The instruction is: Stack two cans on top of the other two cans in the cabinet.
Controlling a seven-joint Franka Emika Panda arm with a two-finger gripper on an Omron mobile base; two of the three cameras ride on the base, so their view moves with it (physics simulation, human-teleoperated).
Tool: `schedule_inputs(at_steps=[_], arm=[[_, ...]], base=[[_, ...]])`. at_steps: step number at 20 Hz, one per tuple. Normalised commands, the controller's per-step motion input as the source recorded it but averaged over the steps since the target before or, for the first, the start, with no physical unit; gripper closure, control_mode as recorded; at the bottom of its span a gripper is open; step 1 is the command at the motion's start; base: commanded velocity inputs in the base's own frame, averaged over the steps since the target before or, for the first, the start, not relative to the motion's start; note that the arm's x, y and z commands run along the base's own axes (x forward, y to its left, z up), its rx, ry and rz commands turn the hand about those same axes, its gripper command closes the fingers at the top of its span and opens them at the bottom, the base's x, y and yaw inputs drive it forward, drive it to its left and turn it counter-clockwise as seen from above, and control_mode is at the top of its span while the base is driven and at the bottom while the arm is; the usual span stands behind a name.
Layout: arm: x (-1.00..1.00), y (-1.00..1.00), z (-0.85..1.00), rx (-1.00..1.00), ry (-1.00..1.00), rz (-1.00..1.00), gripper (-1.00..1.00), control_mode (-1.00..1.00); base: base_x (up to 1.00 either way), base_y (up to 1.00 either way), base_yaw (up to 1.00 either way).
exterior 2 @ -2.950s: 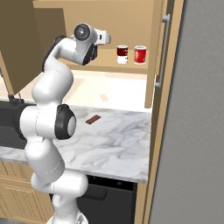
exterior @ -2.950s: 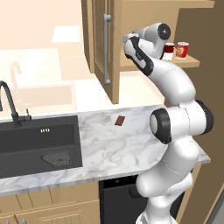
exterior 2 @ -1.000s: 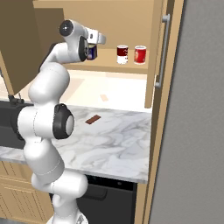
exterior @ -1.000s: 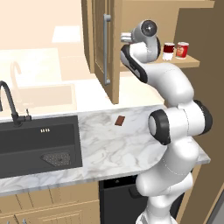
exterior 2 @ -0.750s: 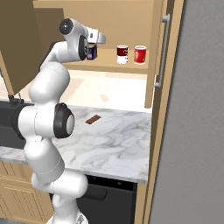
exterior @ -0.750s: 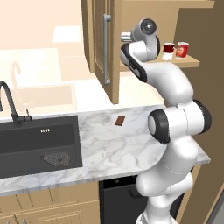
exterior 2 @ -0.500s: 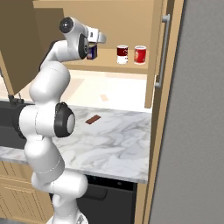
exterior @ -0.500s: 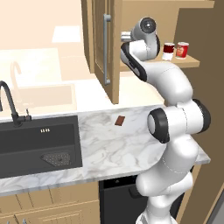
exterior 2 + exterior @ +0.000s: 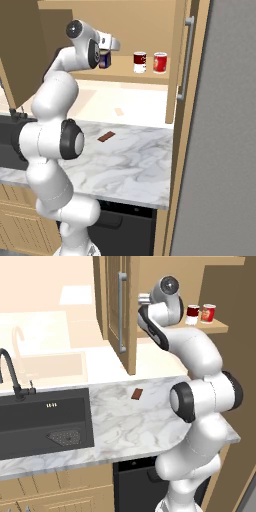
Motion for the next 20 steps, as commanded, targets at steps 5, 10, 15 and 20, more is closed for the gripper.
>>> schedule_inputs(at_steps=[5,10,15,20], arm=[[-0.23,0.08,-0.07,0.00,-0.01,-0.01,-1.00,-1.00],[-0.36,0.04,-0.02,0.00,-0.01,-0.02,-1.00,-1.00],[-0.55,0.00,0.00,0.00,-0.01,-0.07,-1.00,-1.00],[-0.56,-0.10,-0.01,0.00,0.00,-0.14,-1.00,-1.00]], base=[[0.00,0.00,0.00],[0.00,0.00,0.00],[0.00,0.00,0.00],[0.00,0.00,0.00]])
